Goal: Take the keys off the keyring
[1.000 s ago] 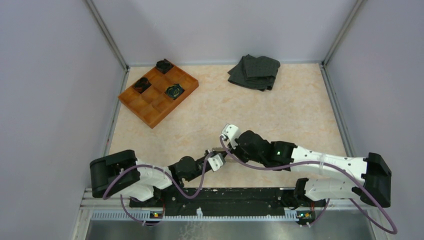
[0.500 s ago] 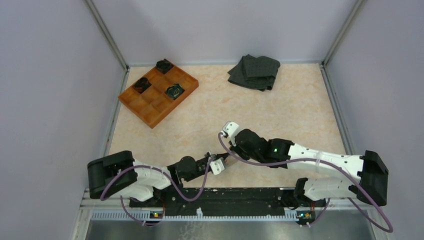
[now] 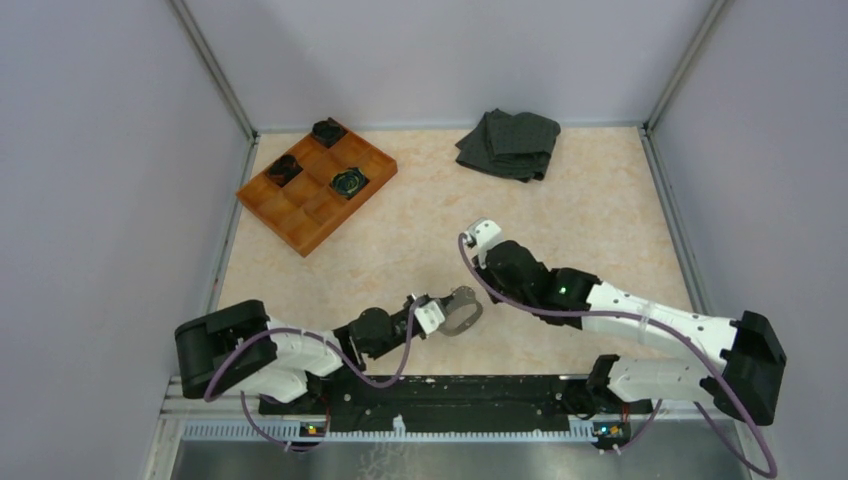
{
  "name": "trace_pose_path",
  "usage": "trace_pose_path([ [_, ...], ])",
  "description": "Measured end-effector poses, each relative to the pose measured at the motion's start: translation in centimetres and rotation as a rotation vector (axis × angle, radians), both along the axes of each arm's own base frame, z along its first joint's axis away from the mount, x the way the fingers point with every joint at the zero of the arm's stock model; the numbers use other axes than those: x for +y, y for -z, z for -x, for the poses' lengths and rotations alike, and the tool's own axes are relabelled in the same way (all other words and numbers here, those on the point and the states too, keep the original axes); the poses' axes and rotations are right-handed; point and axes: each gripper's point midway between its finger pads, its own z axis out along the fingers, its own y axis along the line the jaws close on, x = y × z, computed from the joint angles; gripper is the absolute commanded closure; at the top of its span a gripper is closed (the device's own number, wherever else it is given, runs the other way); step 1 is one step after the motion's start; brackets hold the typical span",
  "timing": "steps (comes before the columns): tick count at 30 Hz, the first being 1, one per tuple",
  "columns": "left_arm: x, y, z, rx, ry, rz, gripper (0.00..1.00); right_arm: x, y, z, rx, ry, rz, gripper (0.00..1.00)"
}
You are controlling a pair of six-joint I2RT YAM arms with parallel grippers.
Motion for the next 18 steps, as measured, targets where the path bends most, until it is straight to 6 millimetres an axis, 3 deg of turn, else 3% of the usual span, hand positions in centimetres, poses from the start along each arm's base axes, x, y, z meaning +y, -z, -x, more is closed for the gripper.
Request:
trace_pose_path([
  [4, 1.6, 1.0, -2.3, 0.098, -0.103, 0.019, 1.00, -1.9, -0.4, -2.0, -0.020, 0.127, -0.095, 1.00],
  [9, 3.6, 2.1, -4.3, 0.202, -0.187, 0.030, 1.00, -4.8, 1.0, -3.6, -0.010, 0.278, -0.192, 1.00],
  [18, 4.1, 3.0, -4.9, 0.316, -0.212, 0.049, 1.00, -5.9, 3.2, -4.6, 0.019, 0.403, -0.305, 1.00],
])
